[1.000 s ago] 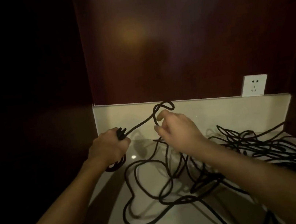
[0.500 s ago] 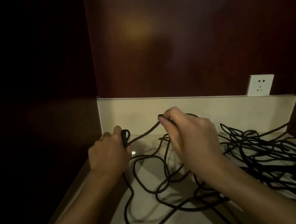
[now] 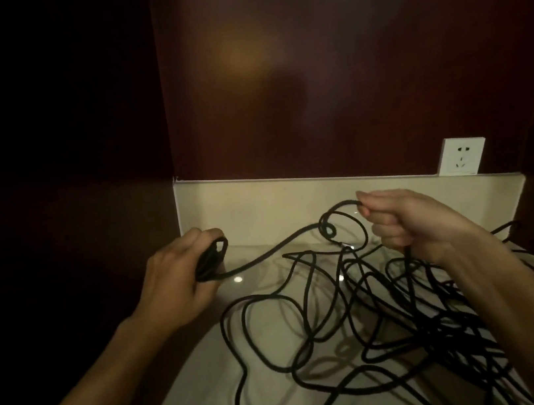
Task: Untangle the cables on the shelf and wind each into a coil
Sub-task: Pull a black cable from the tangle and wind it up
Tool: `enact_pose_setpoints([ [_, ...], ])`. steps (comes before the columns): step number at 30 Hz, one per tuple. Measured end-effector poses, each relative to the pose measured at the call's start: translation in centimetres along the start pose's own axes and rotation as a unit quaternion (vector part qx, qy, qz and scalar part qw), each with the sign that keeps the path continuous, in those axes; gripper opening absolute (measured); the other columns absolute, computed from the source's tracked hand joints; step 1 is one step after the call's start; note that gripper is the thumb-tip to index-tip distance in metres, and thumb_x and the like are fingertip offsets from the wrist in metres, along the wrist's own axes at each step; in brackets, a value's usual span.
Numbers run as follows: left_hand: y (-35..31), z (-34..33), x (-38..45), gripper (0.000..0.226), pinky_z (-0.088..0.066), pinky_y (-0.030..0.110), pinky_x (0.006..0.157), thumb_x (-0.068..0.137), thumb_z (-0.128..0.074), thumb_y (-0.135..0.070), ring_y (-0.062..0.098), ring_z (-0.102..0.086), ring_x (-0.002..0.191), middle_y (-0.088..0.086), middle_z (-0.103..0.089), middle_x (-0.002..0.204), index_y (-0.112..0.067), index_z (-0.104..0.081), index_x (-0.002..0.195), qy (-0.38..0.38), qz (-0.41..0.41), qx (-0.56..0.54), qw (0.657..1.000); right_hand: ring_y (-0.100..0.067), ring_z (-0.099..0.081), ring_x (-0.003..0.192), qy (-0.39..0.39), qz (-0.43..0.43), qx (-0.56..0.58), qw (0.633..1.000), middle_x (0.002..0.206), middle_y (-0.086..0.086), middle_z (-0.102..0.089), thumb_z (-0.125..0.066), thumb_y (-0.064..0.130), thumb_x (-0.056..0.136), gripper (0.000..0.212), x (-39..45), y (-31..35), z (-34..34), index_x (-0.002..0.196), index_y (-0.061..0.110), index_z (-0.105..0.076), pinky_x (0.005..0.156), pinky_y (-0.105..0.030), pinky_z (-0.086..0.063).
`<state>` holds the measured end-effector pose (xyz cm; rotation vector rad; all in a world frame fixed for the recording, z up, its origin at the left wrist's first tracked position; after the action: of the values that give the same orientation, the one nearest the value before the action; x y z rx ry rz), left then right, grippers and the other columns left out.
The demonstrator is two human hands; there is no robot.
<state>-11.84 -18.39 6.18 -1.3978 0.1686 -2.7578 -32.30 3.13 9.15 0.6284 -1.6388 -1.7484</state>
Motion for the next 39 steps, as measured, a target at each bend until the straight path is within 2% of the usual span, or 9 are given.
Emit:
enact_pose_setpoints([
  [5, -2.8, 0.9, 2.3, 0.014, -0.045, 0.025, 0.063, 0.090, -0.058, -0.026, 0.018, -0.058, 0.069, 0.001, -0.060, 0.079, -0.023, -0.061, 0.104, -0.044, 0.104, -0.320, 0.941, -0.012, -0.047, 0.053, 0.001, -0.016, -0.351, 0.936, 0.061, -0.001, -0.050, -0.050, 0.039, 0.102, 0.041, 0.0, -2.6, -2.0, 0.075, 0.013, -0.066, 0.054, -0.026, -0.035],
  [11, -4.3, -0.9, 4.3, 0.018, -0.046, 0.026, 0.071, 0.094, -0.059, -0.005, 0.007, -0.057, 0.072, -0.014, -0.062, 0.072, -0.021, -0.067, 0.092, -0.107, 0.289, -0.443, 0.842, -0.029, -0.059, 0.084, -0.184, 0.272, -0.658, 0.678, 0.098, -0.007, -0.056, -0.061, 0.021, 0.093, 0.012, -2.9, -0.4, -9.4, 0.104, 0.015, -0.062, 0.064, -0.035, -0.044],
  [14, -4.2, -2.6, 3.7, 0.016, -0.046, 0.028, 0.066, 0.097, -0.056, -0.010, 0.013, -0.058, 0.073, -0.003, -0.062, 0.075, -0.018, -0.069, 0.091, -0.110, 0.401, -0.520, 0.746, -0.030, -0.053, 0.100, -0.226, 0.446, -0.593, 0.631, 0.103, -0.013, -0.060, -0.059, 0.008, 0.083, 0.031, -5.6, -0.4, -11.3, 0.114, 0.008, -0.060, 0.083, -0.042, -0.042],
  [17, -4.5, -3.2, 3.4, 0.018, -0.045, 0.026, 0.059, 0.097, -0.054, -0.011, 0.014, -0.056, 0.068, 0.002, -0.058, 0.074, -0.016, -0.070, 0.092, -0.102, 0.434, -0.529, 0.722, -0.028, -0.051, 0.113, -0.137, 0.525, -0.486, 0.685, 0.115, -0.015, -0.060, -0.041, 0.016, 0.093, 0.037, -7.3, -1.1, -12.1, 0.126, 0.002, -0.051, 0.100, -0.040, -0.038],
  [22, -3.9, -2.6, 3.0, 0.015, -0.043, 0.022, 0.067, 0.096, -0.057, -0.009, 0.005, -0.057, 0.077, -0.005, -0.064, 0.085, -0.018, -0.069, 0.093, -0.131, 0.426, -0.430, 0.786, -0.016, -0.058, 0.100, -0.111, 0.405, -0.449, 0.789, 0.104, -0.001, -0.066, -0.042, 0.036, 0.098, 0.037, -7.0, -0.8, -12.7, 0.113, 0.009, -0.062, 0.104, -0.036, -0.039],
  [27, -4.1, -1.9, 4.0, 0.013, -0.043, 0.024, 0.070, 0.095, -0.058, -0.007, 0.007, -0.058, 0.078, -0.004, -0.064, 0.085, -0.017, -0.066, 0.091, -0.094, 0.367, -0.361, 0.852, -0.015, -0.047, 0.063, -0.178, 0.334, -0.442, 0.813, 0.073, 0.005, -0.055, -0.036, 0.027, 0.098, 0.022, -6.8, 0.1, -13.4, 0.101, 0.014, -0.054, 0.063, -0.028, -0.031],
  [30, -4.3, -1.3, 3.9, 0.008, -0.042, 0.031, 0.067, 0.094, -0.062, -0.013, 0.014, -0.054, 0.067, 0.000, -0.057, 0.070, -0.014, -0.068, 0.098, 0.073, 0.304, -0.344, 0.885, -0.011, -0.052, 0.056, -0.186, 0.367, -0.408, 0.815, 0.067, 0.011, -0.056, -0.035, 0.031, 0.102, 0.029, -6.7, 2.1, -10.6, 0.113, 0.018, -0.058, 0.054, -0.030, -0.040],
  [34, -7.3, -1.4, 1.9, 0.027, -0.047, 0.025, 0.058, 0.080, -0.058, -0.016, 0.017, -0.057, 0.064, 0.011, -0.060, 0.077, -0.010, -0.067, 0.105, 0.223, 0.268, -0.562, 0.750, -0.008, -0.057, 0.058, 0.027, 0.282, -0.193, 0.939, 0.057, 0.001, -0.055, -0.055, 0.020, 0.101, 0.009, -5.3, 3.3, -9.4, 0.107, 0.014, -0.054, 0.066, -0.032, -0.049],
  [39, -7.9, -3.0, 0.8, 0.040, -0.055, 0.038, 0.088, 0.078, -0.064, -0.020, 0.031, -0.070, 0.103, 0.022, -0.069, 0.116, -0.004, -0.068, 0.114, 0.103, 0.382, -0.651, 0.648, -0.019, -0.050, 0.050, 0.050, 0.196, -0.098, 0.974, 0.053, -0.006, -0.054, -0.059, 0.029, 0.098, 0.031, -3.6, 1.9, -10.0, 0.087, 0.002, -0.050, 0.051, -0.027, -0.043],
])
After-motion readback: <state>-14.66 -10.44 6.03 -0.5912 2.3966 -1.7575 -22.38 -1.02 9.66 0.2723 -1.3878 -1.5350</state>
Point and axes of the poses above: each hand's wrist, its own x-axis towards the middle knuckle, its own z-axis out of the back of the hand, y = z × x, the point moved 8 cm from there along x, towards the middle knuckle
